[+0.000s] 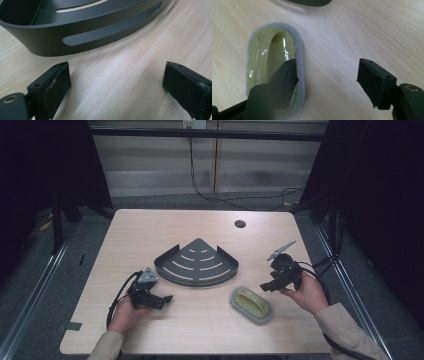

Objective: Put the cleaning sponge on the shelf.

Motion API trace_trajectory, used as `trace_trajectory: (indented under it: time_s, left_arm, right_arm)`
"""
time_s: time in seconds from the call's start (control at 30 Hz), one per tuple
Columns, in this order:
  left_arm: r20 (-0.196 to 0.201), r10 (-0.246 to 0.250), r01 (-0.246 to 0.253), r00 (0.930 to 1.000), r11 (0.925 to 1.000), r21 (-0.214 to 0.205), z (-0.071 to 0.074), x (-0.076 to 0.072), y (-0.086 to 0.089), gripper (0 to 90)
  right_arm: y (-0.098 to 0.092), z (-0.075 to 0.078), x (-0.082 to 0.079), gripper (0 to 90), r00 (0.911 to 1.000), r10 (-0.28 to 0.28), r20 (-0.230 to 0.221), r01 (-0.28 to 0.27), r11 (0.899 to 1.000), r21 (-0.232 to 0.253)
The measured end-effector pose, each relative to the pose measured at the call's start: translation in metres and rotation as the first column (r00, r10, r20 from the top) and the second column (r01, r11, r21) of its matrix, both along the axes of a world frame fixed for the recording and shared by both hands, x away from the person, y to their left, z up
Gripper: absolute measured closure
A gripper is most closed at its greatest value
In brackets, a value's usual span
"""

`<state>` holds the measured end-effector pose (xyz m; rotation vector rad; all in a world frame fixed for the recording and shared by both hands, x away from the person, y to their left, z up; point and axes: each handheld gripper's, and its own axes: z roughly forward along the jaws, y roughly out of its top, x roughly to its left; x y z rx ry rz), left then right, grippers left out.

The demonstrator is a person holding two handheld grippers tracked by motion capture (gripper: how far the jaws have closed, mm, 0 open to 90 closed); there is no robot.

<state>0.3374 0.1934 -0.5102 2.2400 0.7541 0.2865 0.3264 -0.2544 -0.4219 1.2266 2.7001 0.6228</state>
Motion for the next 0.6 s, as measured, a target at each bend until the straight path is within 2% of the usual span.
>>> trace_trajectory:
  time_s: [0.33, 0.6]
  left_arm:
    - [0.0, 0.0, 0.0, 1.0, 1.0, 0.0, 0.0, 0.0, 0.0, 7.5]
    - [0.0, 0.0, 0.0, 1.0, 1.0, 0.0, 0.0, 0.0, 0.0, 7.4]
  right_arm:
    - [0.021, 0.017, -0.008, 35.6, 0.997, 0.077, -0.012, -0.077, 0.997, -0.019]
    - [0.033, 0.021, -0.011, 38.4, 0.9942, 0.101, -0.035, -0.102, 0.995, -0.007]
